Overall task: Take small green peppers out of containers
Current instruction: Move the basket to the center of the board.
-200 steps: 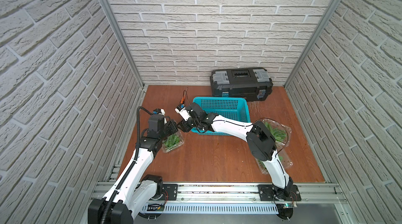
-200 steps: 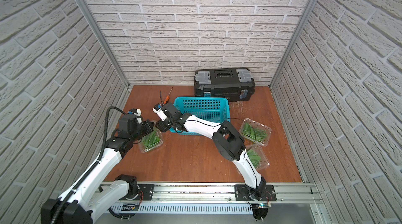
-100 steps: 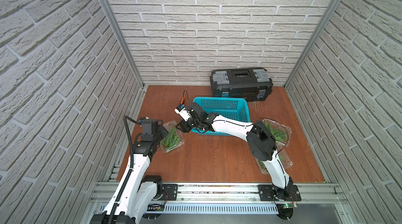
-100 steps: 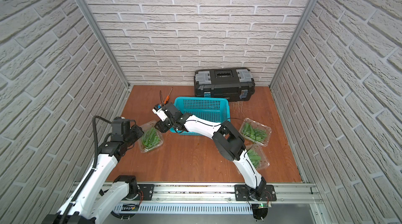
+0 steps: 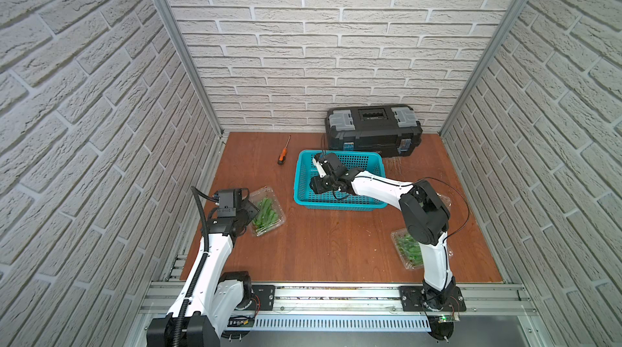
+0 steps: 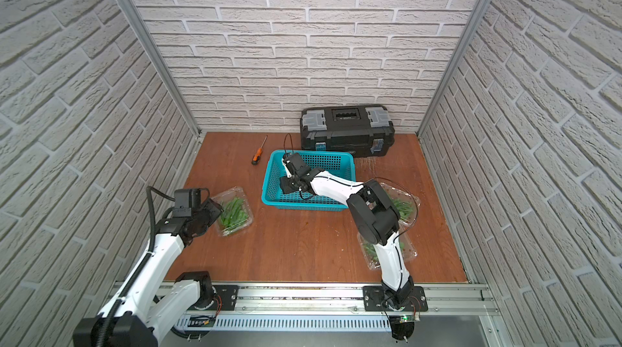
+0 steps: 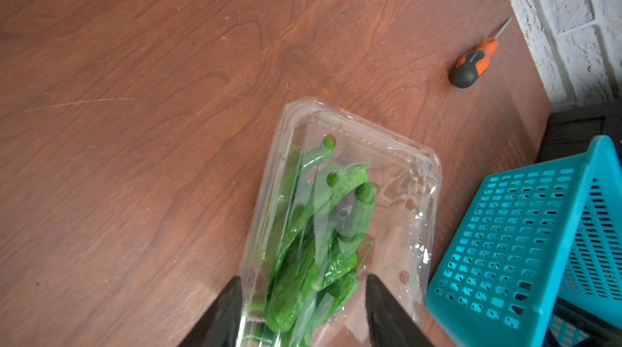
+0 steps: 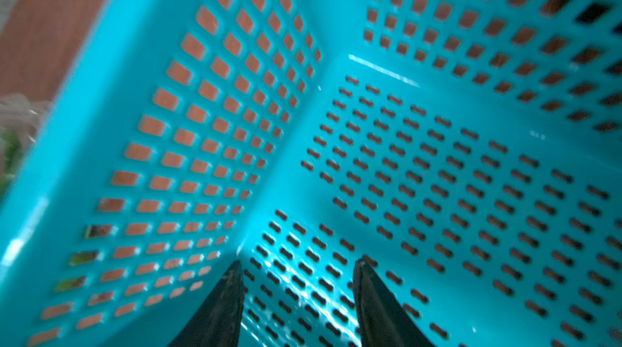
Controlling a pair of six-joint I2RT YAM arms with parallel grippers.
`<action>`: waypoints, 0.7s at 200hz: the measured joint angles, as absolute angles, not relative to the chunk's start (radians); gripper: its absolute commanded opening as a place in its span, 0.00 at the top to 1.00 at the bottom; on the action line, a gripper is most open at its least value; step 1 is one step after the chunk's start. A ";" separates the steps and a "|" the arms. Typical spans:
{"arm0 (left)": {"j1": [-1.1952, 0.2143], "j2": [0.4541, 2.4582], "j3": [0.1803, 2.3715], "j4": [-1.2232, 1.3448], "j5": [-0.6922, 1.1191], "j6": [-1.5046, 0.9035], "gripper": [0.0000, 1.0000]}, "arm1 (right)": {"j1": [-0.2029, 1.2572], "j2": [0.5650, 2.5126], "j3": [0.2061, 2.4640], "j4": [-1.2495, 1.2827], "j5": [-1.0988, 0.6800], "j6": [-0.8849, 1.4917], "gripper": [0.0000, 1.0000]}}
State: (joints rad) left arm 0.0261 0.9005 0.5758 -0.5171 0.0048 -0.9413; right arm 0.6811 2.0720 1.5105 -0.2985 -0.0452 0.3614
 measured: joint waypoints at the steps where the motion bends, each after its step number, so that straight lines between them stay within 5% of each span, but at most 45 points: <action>1: 0.026 0.902 0.576 -0.517 0.004 -0.941 0.41 | 0.682 2.072 1.510 -0.299 -0.045 0.361 0.46; 140: 0.028 0.922 0.574 -0.525 0.022 -0.909 0.39 | 0.725 2.345 1.868 -0.425 -0.036 0.325 0.47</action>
State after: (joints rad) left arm 0.0280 0.9218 0.5743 -0.5251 0.0223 -0.9089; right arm 0.7250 2.3447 1.8679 -0.4248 -0.0357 0.3248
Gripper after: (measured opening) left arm 0.604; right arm 0.525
